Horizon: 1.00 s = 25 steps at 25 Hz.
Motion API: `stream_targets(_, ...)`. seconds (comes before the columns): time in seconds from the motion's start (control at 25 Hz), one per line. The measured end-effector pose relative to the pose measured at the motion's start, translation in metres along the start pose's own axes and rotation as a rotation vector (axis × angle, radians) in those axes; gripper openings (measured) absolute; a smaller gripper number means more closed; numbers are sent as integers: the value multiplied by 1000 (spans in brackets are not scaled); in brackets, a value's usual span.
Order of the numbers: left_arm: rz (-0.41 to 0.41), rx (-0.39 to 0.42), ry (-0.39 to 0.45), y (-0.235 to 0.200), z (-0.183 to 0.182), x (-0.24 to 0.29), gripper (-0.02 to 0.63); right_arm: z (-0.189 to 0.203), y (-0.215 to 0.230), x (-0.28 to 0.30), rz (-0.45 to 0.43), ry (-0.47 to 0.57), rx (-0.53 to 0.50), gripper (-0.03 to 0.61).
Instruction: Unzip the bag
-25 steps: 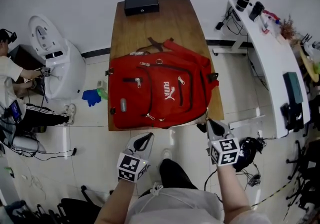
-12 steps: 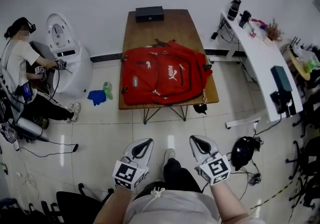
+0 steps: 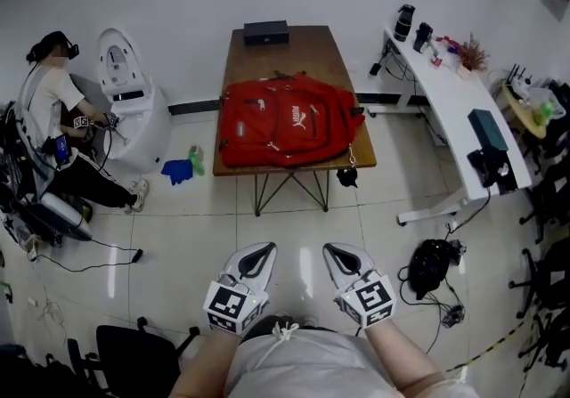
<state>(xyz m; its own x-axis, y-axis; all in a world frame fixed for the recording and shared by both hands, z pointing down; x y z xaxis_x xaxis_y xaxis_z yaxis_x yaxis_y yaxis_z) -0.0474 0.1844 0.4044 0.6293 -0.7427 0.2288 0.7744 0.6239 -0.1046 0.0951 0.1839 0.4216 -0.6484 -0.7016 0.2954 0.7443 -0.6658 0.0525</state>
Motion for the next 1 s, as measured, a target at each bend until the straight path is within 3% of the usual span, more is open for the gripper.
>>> stream_targets(0.36, -25, -5, 44, 62, 4, -18, 8, 1, -13, -47, -51, 23, -61, 8)
stream_targets(1.0, -16, 2, 79, 81, -6, -19, 8, -3, -11, -61, -59, 39, -99, 8)
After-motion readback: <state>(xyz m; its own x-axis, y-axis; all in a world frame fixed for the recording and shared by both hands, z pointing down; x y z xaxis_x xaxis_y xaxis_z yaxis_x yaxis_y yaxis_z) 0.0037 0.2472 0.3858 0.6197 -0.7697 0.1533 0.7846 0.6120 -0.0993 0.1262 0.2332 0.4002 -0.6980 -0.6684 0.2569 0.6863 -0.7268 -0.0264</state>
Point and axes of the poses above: the fingertips, and each gripper's own axes: x forward along the fingers, y to its right, z out of its underside, the point moved 3 cm from there along -x, backward along the fingers, and after that the axes turned 1 degree about -z, right-handed, at the moved point
